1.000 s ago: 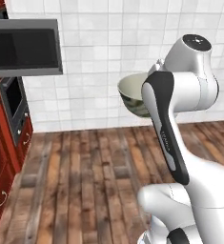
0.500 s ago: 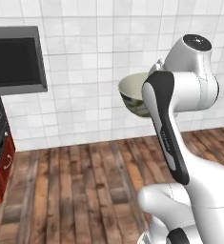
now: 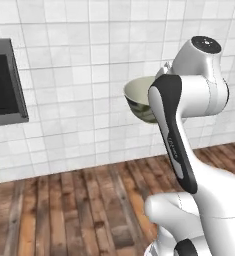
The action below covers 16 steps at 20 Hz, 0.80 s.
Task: Pick the lime from the sink and place it in the bowl. Then pick the bowl and place it in the microwave. Then close the microwave door and press the start button.
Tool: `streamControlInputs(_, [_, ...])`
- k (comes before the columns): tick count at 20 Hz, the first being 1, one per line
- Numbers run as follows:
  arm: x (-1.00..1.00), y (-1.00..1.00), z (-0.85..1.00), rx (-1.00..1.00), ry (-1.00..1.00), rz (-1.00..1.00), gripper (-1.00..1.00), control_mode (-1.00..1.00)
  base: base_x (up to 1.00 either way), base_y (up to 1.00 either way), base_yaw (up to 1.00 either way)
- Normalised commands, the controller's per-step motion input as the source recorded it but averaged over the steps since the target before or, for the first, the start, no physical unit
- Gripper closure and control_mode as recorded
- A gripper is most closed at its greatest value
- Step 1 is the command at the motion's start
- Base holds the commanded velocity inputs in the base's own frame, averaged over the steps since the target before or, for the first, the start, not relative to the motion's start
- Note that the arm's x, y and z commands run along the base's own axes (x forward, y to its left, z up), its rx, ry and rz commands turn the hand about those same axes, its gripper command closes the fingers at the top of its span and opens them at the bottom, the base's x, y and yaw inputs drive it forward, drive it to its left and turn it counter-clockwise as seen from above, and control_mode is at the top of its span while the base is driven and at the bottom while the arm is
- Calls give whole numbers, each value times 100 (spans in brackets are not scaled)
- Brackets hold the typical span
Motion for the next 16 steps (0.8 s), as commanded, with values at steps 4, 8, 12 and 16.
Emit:
streamControlInputs(4, [0,0,0,0,0,0,100,100,81,-46,-14])
streamControlInputs(8, [0,0,0,0,0,0,100,100,78,-38,-8])
streamControlInputs(12, [0,0,0,0,0,0,100,100,76,-23,7])
streamControlInputs(16, [0,0,0,0,0,0,100,100,65,-29,33])
